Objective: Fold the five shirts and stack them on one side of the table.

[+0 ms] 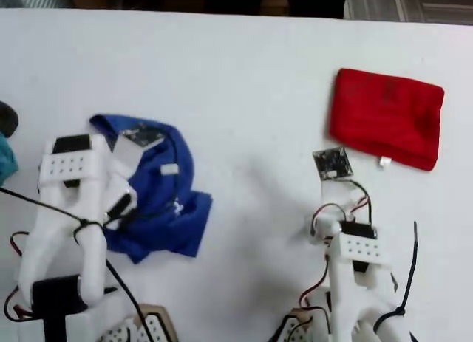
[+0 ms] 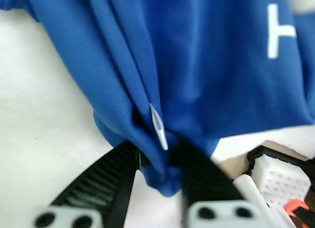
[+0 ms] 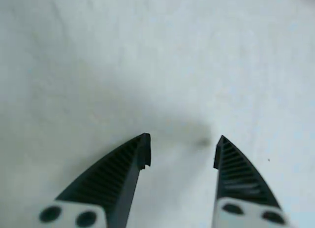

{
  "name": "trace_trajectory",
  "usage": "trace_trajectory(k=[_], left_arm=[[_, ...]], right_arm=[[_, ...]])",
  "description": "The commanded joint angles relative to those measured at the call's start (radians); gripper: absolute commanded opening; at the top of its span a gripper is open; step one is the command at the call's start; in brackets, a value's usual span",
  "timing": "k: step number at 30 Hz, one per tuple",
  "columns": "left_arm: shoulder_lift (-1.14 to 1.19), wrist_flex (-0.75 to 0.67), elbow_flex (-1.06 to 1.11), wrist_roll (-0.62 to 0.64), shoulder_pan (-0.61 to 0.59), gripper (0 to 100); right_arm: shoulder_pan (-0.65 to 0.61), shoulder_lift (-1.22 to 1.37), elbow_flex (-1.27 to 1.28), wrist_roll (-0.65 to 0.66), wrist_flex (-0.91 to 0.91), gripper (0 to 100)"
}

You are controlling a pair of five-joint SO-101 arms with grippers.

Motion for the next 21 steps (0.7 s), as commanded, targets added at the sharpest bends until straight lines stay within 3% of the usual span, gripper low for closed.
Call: trace_trajectory(k=[1, 5, 11, 16, 21], left_arm=[[-0.043, -0.012, -0.015, -0.012, -0.018, 2], [-0.043, 0.048, -0.159, -0.032, -0.138, 3], [-0.037, 0.112, -0.429, -0.129, -0.459, 3], [-0.035, 0.075, -0.484, -0.19, -0.601, 3], [-0.035, 0.005, -0.479, -0.195, -0.683, 3]], right_arm=[[0.01, -0.028, -0.005, -0.006, -0.013, 21.1], [0.002, -0.018, -0.068, -0.005, 0.013, 21.2], [-0.17, 0.176, -0.54, -0.025, 0.346, 28.0], [-0.384, 0.433, -1.019, -0.091, 0.568, 31.3], [-0.63, 0.705, -1.366, -0.143, 0.562, 31.4]])
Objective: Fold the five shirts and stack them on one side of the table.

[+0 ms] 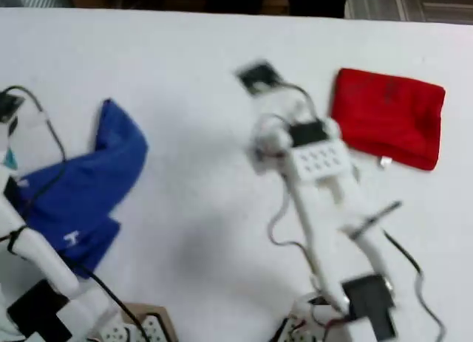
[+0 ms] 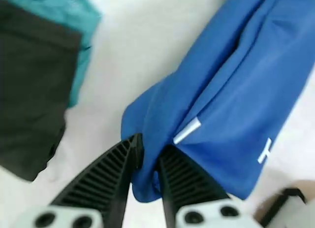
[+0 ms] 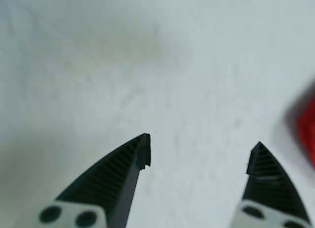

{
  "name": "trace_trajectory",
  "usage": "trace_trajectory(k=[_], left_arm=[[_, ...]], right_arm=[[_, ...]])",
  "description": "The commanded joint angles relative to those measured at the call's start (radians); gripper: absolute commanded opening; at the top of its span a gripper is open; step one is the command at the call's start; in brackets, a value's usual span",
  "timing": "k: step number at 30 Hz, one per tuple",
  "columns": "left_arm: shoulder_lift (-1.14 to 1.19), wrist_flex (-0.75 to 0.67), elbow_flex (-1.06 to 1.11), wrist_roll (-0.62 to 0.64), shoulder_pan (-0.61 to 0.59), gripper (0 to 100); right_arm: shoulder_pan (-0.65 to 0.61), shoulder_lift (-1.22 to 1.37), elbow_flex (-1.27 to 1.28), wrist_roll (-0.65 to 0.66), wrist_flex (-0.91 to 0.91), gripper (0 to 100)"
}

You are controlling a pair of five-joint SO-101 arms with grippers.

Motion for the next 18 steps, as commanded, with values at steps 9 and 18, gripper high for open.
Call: trace_trajectory(k=[9, 18], left_arm=[[-0.032, -0.075, -0.044, -0.012, -0.21, 3], [-0.032, -0.086, -0.053, -0.014, -0.29, 3]], right_arm=[[-0.369, 0.74, -0.842, -0.12, 0.157, 31.7], [-0.504, 1.109, -1.43, -0.117, 0.386, 48.6]])
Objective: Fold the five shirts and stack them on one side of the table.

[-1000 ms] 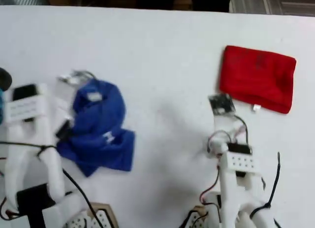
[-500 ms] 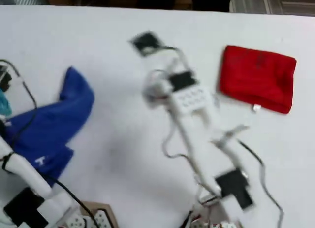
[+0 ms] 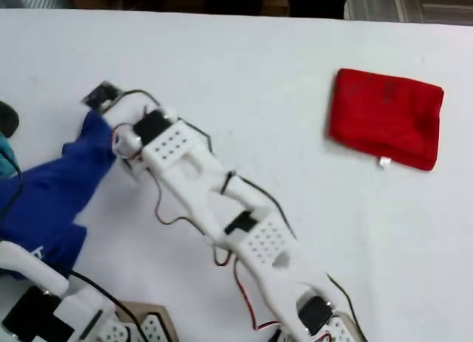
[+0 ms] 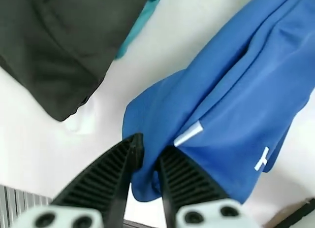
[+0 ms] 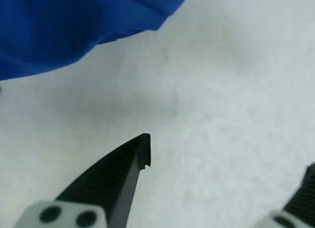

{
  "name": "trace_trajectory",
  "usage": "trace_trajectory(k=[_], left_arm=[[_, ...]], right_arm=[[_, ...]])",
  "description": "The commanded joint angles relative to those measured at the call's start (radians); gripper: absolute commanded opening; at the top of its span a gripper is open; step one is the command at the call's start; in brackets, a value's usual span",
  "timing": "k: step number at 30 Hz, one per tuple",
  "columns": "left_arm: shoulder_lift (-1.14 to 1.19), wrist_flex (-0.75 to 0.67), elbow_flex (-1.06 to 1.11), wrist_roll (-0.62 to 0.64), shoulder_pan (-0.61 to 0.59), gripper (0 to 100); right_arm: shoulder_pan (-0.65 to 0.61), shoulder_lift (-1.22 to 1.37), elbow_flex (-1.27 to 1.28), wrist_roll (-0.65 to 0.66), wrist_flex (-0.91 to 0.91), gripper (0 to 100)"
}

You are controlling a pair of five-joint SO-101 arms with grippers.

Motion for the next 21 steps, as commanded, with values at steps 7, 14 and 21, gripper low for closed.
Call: trace_trajectory(k=[7, 14, 21], left_arm=[[-0.032, -0.021, -0.042, -0.097, -0.133, 24], [-0.038, -0.11, -0.14, 0.043, -0.207, 29], [-0.032, -0.238, -0.196, 0.216, -0.356, 28]], right_arm=[[-0.104, 0.199, -0.394, -0.006, 0.113, 48.6], [-0.145, 0.217, -0.46, -0.006, 0.104, 48.6], [-0.226, 0.228, -0.482, -0.005, 0.028, 48.6]])
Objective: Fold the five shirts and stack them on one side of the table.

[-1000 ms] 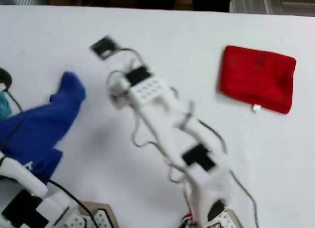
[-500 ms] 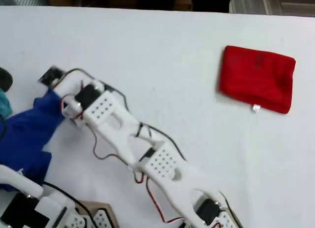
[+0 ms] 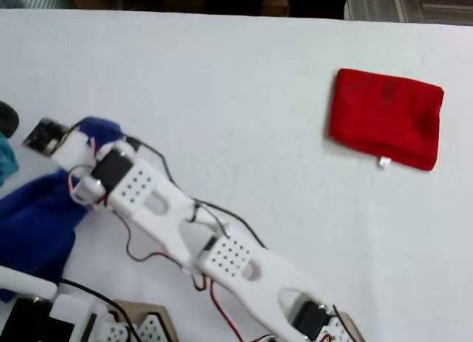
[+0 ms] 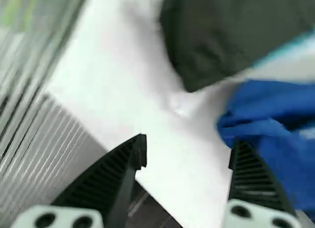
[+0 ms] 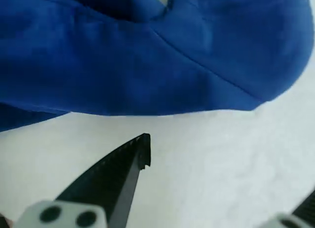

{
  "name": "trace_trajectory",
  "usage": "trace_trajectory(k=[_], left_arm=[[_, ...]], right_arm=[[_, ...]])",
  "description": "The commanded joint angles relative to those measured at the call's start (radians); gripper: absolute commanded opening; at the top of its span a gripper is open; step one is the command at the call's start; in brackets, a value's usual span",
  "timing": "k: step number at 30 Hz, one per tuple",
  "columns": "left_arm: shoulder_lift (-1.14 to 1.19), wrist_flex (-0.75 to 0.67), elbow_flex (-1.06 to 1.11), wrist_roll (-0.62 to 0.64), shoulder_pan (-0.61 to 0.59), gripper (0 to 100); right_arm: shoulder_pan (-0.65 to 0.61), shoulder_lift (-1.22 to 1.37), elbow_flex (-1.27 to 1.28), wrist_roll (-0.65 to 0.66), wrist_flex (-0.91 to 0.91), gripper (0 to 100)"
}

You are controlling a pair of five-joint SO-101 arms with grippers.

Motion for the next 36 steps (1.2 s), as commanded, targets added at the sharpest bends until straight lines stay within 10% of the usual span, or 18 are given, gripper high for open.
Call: trace_trajectory(k=[1, 10, 21, 29, 36], left_arm=[[-0.032, -0.058, -0.027, 0.037, -0.064, 28], [-0.032, -0.089, 0.004, 0.035, -0.084, 28], [-0.031, -0.083, 0.053, 0.017, -0.034, 28], [-0.034, -0.083, 0.278, -0.091, 0.037, 28], [-0.04, -0.083, 0.309, -0.092, 0.034, 28]], right_arm=[[-0.028, -0.007, -0.04, -0.005, -0.045, 48.1], [-0.047, 0.028, 0.003, 0.107, -0.05, 1.5], [0.114, 0.001, -0.052, 0.1, -0.039, 2.7], [0.071, 0.035, -0.044, 0.098, -0.073, 41.3], [0.033, 0.147, -0.041, 0.143, -0.068, 41.0]])
